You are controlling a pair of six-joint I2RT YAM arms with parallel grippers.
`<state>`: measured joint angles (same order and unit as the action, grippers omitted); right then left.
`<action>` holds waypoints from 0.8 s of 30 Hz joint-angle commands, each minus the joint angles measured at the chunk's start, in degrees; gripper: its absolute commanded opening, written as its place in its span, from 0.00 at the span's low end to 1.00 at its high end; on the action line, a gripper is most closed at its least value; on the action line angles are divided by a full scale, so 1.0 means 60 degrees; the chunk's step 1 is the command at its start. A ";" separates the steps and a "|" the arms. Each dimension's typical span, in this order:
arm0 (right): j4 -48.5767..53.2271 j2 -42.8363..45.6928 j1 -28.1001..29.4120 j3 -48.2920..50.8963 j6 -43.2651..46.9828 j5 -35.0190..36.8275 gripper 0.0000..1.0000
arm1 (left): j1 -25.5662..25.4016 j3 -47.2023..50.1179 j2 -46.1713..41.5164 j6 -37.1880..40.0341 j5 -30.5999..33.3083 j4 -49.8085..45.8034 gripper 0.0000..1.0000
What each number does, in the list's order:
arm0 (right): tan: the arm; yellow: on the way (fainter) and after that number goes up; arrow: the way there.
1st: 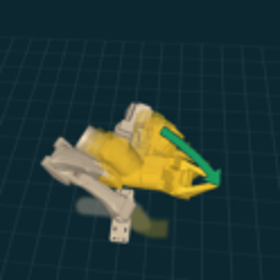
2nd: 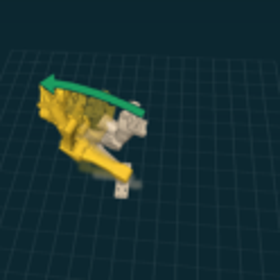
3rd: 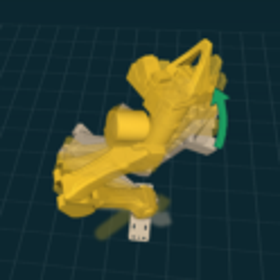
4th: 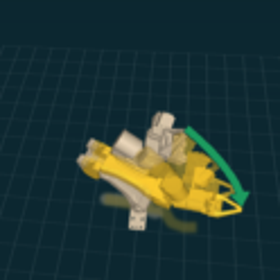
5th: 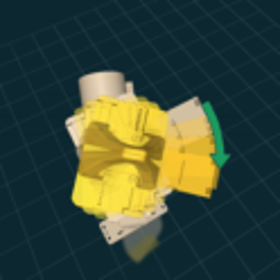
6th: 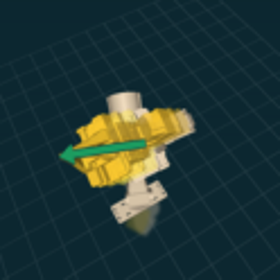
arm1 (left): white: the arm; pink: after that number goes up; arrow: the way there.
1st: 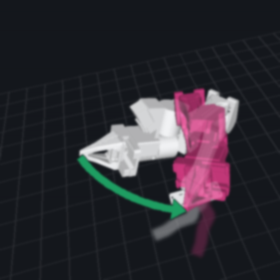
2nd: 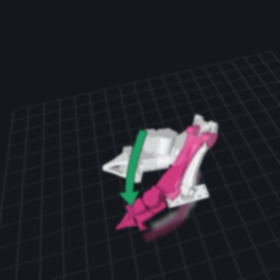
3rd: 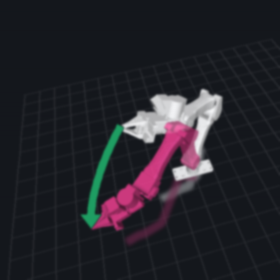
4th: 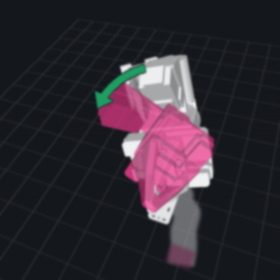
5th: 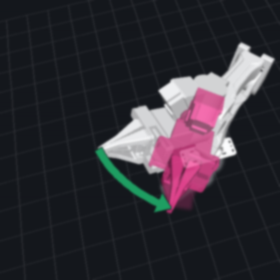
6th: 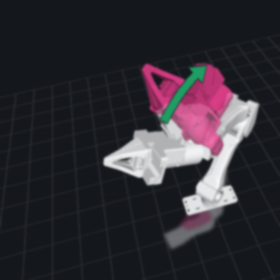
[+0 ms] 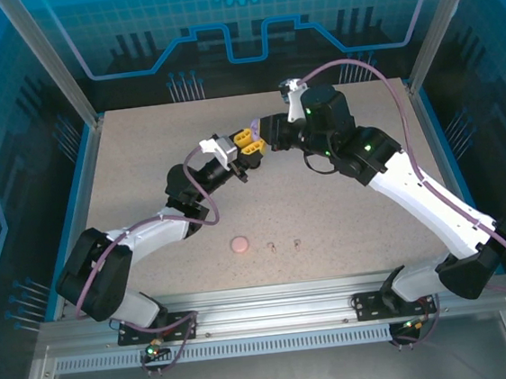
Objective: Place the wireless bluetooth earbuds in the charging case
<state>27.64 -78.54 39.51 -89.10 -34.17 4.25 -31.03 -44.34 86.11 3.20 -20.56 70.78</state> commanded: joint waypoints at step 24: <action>0.0524 -0.0217 0.0085 -0.0241 -0.0442 0.0350 0.33 | -0.0103 -0.0235 0.0028 0.0084 0.0233 0.0562 0.00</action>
<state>28.05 -78.65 39.70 -88.51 -37.08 6.46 -31.24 -44.34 86.32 3.16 -19.90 70.54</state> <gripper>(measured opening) 0.327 0.218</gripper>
